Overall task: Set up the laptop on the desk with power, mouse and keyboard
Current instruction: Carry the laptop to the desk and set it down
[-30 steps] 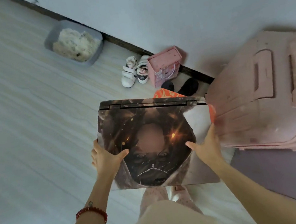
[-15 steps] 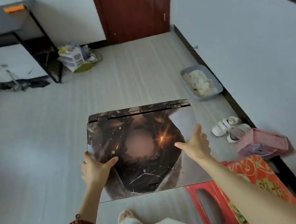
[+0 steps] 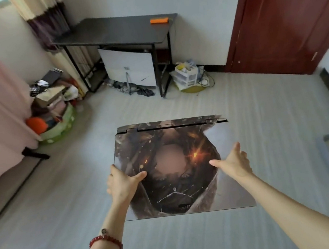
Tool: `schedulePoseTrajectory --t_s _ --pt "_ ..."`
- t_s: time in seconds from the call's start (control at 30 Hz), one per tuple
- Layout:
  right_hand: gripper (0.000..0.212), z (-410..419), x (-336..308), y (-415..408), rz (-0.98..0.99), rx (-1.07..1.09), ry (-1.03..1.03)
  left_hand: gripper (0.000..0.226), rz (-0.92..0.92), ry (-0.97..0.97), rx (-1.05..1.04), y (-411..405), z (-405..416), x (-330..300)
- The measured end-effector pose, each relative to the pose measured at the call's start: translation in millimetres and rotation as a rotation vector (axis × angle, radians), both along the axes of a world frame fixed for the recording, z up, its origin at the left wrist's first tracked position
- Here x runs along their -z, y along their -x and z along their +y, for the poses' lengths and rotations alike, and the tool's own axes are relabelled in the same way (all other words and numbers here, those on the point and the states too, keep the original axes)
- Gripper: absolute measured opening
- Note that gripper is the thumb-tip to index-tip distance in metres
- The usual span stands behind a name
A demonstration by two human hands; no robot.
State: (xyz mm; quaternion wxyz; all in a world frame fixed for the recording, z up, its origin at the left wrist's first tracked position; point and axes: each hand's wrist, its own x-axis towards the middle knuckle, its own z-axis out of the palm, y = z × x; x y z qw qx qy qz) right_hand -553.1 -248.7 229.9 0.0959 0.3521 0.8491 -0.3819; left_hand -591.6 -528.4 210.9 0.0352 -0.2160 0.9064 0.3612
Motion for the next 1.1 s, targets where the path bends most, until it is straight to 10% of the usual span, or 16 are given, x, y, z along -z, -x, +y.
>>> schedulePoseTrajectory --t_s 1.1 --pt "0.103 -231 -46 963 0.149 -0.248 0.027 0.094 0.098 -0.043 -0.286 899 -244 -61"
